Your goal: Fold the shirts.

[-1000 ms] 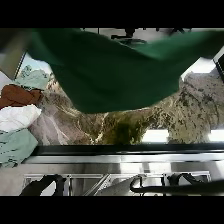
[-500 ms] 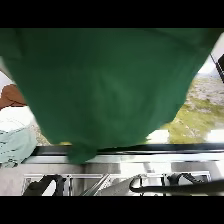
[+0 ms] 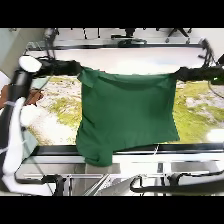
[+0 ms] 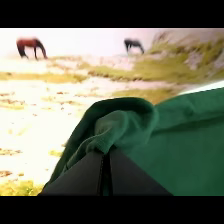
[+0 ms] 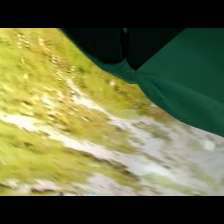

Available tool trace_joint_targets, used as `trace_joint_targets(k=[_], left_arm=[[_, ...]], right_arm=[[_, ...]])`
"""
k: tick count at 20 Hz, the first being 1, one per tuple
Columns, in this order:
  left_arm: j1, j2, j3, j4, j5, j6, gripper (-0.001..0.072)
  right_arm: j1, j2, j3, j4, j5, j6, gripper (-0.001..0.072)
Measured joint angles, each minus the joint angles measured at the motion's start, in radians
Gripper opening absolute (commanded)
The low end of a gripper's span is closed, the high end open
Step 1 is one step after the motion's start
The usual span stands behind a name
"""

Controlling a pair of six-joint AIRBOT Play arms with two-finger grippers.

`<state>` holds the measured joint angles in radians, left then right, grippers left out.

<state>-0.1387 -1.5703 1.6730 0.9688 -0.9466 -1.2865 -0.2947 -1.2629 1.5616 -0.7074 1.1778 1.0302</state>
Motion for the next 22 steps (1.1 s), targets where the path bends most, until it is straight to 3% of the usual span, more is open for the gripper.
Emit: trace_joint_targets(k=[3,4,5,6,10,14,18,22], left_arm=[[-0.008,-0.175,0.148,-0.038,-0.03,-0.011,0.002],[-0.008,-0.215,0.195,-0.046,-0.052,-0.015,0.004],[-0.004,-0.247,0.243,-0.053,-0.08,-0.027,0.0359],[0.004,-0.267,0.284,-0.059,-0.114,-0.042,0.063],[0.084,-0.246,0.329,-0.071,-0.315,-0.119,0.0638],[0.175,-0.095,0.087,-0.068,-0.494,-0.153,0.0638],[0.23,0.112,-0.358,-0.022,-0.522,-0.143,0.0639],[0.255,0.237,-0.75,-0.003,-0.431,-0.126,0.0639]], right_arm=[[0.001,-0.097,-0.018,-0.018,-0.097,-0.004,0.0029],[0.0,-0.114,-0.019,-0.019,-0.123,-0.005,0.0153],[-0.002,-0.125,-0.018,-0.022,-0.14,-0.007,0.0335],[-0.008,-0.131,-0.014,-0.027,-0.147,-0.01,0.0388],[-0.082,-0.103,0.0,-0.102,-0.076,-0.01,0.0388],[-0.203,-0.075,-0.037,-0.196,0.08,0.001,0.0388],[-0.314,-0.068,-0.144,-0.229,0.124,-0.026,0.0388],[-0.37,-0.066,-0.212,-0.238,0.131,-0.053,0.0388]])
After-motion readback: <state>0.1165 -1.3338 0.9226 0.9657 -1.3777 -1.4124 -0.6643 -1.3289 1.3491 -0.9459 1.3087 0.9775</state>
